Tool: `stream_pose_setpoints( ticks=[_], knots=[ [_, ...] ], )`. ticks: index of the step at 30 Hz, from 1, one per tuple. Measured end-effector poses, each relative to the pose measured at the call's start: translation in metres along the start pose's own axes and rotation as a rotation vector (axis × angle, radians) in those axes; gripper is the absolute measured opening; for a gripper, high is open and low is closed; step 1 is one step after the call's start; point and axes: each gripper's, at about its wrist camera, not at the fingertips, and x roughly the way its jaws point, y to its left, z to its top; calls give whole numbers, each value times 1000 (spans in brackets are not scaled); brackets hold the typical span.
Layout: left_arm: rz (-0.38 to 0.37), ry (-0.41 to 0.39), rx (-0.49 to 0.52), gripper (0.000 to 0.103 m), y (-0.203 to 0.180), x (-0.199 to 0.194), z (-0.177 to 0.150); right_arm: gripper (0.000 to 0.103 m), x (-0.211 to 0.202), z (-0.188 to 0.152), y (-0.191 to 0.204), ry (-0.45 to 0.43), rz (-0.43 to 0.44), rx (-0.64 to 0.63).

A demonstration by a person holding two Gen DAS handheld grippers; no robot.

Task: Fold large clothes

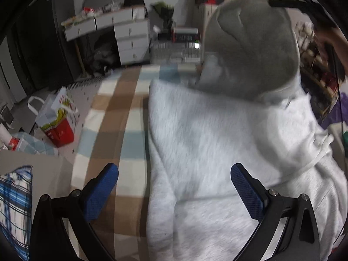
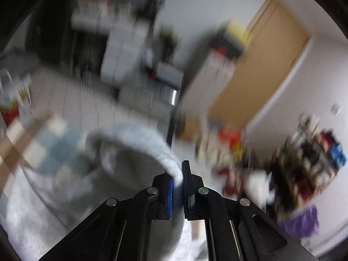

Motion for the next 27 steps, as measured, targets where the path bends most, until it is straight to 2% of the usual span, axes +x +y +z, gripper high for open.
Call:
stream_pose_setpoints(
  ticks=[1,3,5,7,8,10,12,14,15,17,18,21,22,24,26,27],
  knots=[
    [-14,-56,-7,101,0,-11,6,4,-24,-4,-11,-76,12,32],
    [-7,-147,-53,101,2,-28,23,4,-61,-18,-32,-159,49,114],
    [-55,-185,-108,101,3,-39,44,4,-84,-34,-47,-199,117,190],
    [-102,-213,-142,101,-2,-49,71,4,-97,-52,-60,-203,170,254],
    [-106,-218,-142,101,-9,-51,81,4,-101,-56,-61,-207,191,265],
    [-144,-206,-67,101,-35,-49,104,4,-103,-67,-62,-207,217,262],
    [-202,-123,16,101,-60,-35,120,4,-105,-76,-66,-211,250,282],
    [-238,-87,66,101,-81,-24,133,4,-106,-78,-66,-212,262,289],
    [-224,-81,92,101,-89,-20,139,4,-108,-80,-67,-215,275,299],
    [-120,-88,153,101,-105,-11,155,4,-115,-85,-65,-219,291,311],
    [-81,-124,167,101,-110,-11,161,4,-113,-86,-65,-222,296,310],
    [-42,-200,236,101,-123,-9,169,4,-117,-96,-65,-234,315,292],
    [-13,-228,273,101,-128,-6,172,4,-118,-98,-63,-238,319,282],
    [-12,-289,385,100,-140,3,174,4,-121,-101,-57,-255,325,252],
    [2,-300,457,76,-145,12,173,4,-124,-106,-53,-257,333,246],
    [-4,-274,480,39,-147,16,175,4,-124,-109,-52,-254,341,248]
  ],
)
